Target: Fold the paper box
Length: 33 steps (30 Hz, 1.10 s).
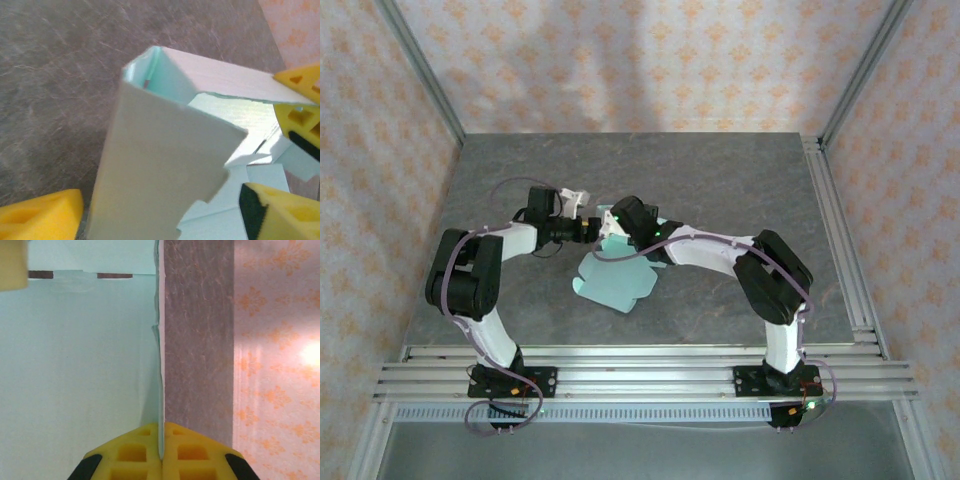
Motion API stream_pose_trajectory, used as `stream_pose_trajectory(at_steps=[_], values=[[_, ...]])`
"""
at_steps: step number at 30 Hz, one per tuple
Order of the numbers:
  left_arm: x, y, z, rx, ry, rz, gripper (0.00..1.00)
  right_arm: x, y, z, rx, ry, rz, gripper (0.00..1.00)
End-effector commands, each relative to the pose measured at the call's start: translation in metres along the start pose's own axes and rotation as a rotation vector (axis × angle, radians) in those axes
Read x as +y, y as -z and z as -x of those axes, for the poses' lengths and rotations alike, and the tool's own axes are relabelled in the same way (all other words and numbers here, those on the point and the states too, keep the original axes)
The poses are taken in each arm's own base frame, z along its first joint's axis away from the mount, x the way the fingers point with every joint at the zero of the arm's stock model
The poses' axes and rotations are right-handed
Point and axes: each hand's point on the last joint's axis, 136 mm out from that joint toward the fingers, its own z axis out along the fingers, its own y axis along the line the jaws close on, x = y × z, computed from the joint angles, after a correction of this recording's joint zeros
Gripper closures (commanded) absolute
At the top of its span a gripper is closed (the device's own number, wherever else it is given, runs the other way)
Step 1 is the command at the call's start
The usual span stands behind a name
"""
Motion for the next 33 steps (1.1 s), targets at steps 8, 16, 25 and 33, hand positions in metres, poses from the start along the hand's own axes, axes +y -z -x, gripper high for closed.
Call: stream_pose_trajectory(at_steps=[8,16,25,33], values=[[0.012,0.042,0.051,-0.301,-0.002,0.142,0.05,-0.034,0.005,-0.005,0.041,0.085,-0.249,1.00],[0.022,0.047,0.044,-0.296,0.027,0.188,0.11,-0.038,0.003,0.009,-0.007,0.159,-0.357,1.00],[0.028,0.047,0.035,-0.266,0.070,0.210,0.19,-0.035,-0.001,0.020,-0.024,0.208,-0.433,1.00],[0.044,0.038,0.035,-0.231,0.108,0.245,0.32,-0.022,-0.003,0.021,-0.049,0.215,-0.448,1.00]])
